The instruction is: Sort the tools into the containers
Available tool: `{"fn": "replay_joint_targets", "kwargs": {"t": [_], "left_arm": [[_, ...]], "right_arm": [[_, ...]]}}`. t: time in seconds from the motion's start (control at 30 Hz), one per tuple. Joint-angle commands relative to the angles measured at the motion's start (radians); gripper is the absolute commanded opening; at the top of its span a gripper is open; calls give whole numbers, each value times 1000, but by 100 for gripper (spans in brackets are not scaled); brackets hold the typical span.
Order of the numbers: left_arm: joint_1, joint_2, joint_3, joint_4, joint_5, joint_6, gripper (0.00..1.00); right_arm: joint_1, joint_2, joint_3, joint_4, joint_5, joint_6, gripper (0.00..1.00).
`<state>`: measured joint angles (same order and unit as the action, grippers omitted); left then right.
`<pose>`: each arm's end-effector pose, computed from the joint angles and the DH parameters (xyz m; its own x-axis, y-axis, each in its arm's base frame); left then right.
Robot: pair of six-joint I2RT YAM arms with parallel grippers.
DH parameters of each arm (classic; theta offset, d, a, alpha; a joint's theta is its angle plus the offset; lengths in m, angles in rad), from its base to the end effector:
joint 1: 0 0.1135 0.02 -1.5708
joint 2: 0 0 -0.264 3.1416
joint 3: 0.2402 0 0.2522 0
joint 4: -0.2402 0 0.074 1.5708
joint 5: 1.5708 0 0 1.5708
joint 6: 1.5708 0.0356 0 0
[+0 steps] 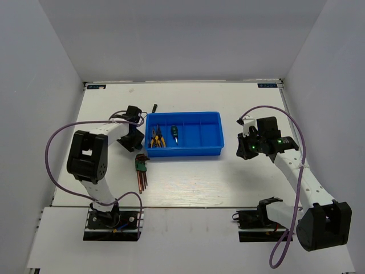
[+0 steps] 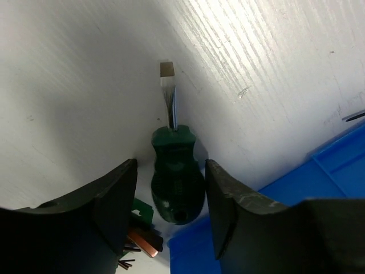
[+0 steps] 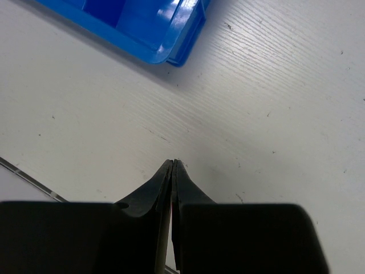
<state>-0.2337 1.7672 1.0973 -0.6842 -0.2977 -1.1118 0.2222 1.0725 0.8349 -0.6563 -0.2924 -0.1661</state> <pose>0.3176 -0.0649 0.1619 -0.5644 -0.7467 -0.3521 -0.7808 0.6213 -0.0658 0.2062 0.0571 0.2618 -0.6859 -0.3173 -0.6549 -0.5075 0.8535 0.1180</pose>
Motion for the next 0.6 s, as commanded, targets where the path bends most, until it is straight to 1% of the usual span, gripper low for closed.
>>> {"fn": "replay_joint_targets", "kwargs": {"t": [0.0,0.07,0.1,0.13,0.23,0.27,0.3,0.33,0.37,0.4,0.43,0.47,0.53,0.57], "left_arm": [[-1,15,35,-32,-18,-11,60],[8,29,26,-32,-29,-11,53],[8,29,1,-32,-29,-11,51],[8,29,-13,-20,-29,-11,44],[26,0,-33,-8,-49,-11,31],[27,-15,-33,-8,-64,-11,22],[36,-55,-33,-21,-81,-11,17],[36,-81,-21,-31,-99,19,12],[45,-110,5,-31,-133,38,0],[45,-139,19,-31,-150,59,0],[45,-203,32,-12,-162,143,0],[31,-236,51,39,-172,186,0],[20,-296,62,109,-158,288,0],[20,-331,62,145,-144,338,0]], "right_arm": [[-3,-19,-2,-9,-19,-15,7],[-6,-20,-3,-9,-22,-15,7],[-7,-23,-2,-11,-22,-15,7],[-6,-22,-2,-9,-25,-15,7],[-6,-23,-3,-12,-28,-15,7],[-4,-23,-2,-14,-30,-15,7],[-7,-23,-2,-11,-30,-15,7],[-6,-26,-3,-14,-33,-15,7],[-6,-25,-3,-14,-33,-15,7],[-7,-23,-3,-14,-36,-16,7],[-4,-25,-2,-13,-37,-19,7],[-6,-25,-3,-16,-47,-23,7],[-3,-20,0,-20,-60,-30,0],[-3,-17,-2,-26,-65,-32,0]]}}
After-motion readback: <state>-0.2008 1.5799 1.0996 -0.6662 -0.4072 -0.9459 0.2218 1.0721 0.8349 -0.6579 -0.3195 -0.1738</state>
